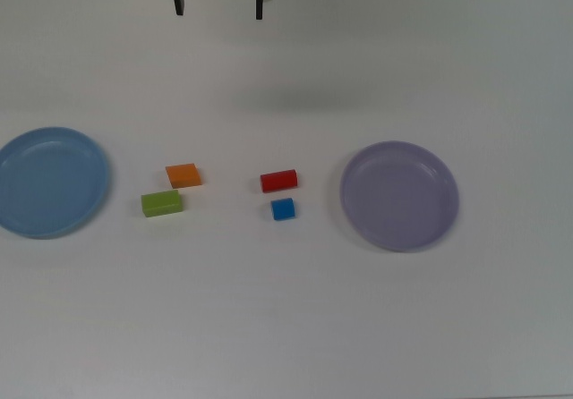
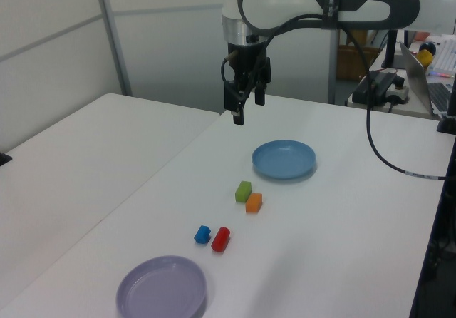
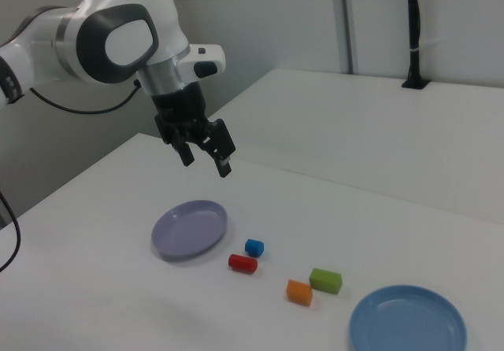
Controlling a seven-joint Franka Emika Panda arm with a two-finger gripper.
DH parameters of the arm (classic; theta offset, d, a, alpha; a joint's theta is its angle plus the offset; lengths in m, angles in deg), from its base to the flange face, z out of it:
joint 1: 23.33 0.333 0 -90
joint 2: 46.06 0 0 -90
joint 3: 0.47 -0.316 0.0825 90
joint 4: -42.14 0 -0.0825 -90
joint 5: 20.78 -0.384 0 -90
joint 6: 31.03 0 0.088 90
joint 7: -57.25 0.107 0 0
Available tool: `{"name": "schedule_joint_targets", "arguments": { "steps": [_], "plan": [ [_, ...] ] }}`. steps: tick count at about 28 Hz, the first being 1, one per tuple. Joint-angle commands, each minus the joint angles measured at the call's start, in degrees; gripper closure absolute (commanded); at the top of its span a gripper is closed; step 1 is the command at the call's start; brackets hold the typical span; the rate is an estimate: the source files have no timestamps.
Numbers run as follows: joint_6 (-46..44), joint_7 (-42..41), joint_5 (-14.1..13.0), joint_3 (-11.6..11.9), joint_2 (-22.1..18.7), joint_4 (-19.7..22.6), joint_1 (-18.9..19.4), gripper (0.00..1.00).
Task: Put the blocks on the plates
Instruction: 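Move the gripper down over the green block and close on it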
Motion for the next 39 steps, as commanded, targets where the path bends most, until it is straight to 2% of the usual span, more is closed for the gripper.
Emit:
{"name": "schedule_joint_targets", "arguments": {
  "steps": [1,6,10,13,16,26,33,39],
  "plan": [
    [-0.01,-3.25,-1.43,0.41,0.51,0.22,-0.33,0.00],
    [1.40,-5.21,-1.97,0.59,1.49,0.21,-0.86,0.00],
    [2.02,-12.23,-2.23,0.67,2.63,0.39,-3.14,0.00],
    [2.28,-21.10,-1.45,0.76,5.44,0.39,-4.11,0.00],
    [4.03,-23.84,-1.18,0.76,7.90,0.30,-5.34,0.00],
    [13.61,-19.99,-1.27,1.11,15.72,1.09,-7.54,0.00],
    [20.73,-18.14,-1.00,1.38,19.33,4.52,-8.42,0.00],
    [24.86,-17.70,2.51,1.38,23.63,4.52,-8.42,0.00]
  ]
}}
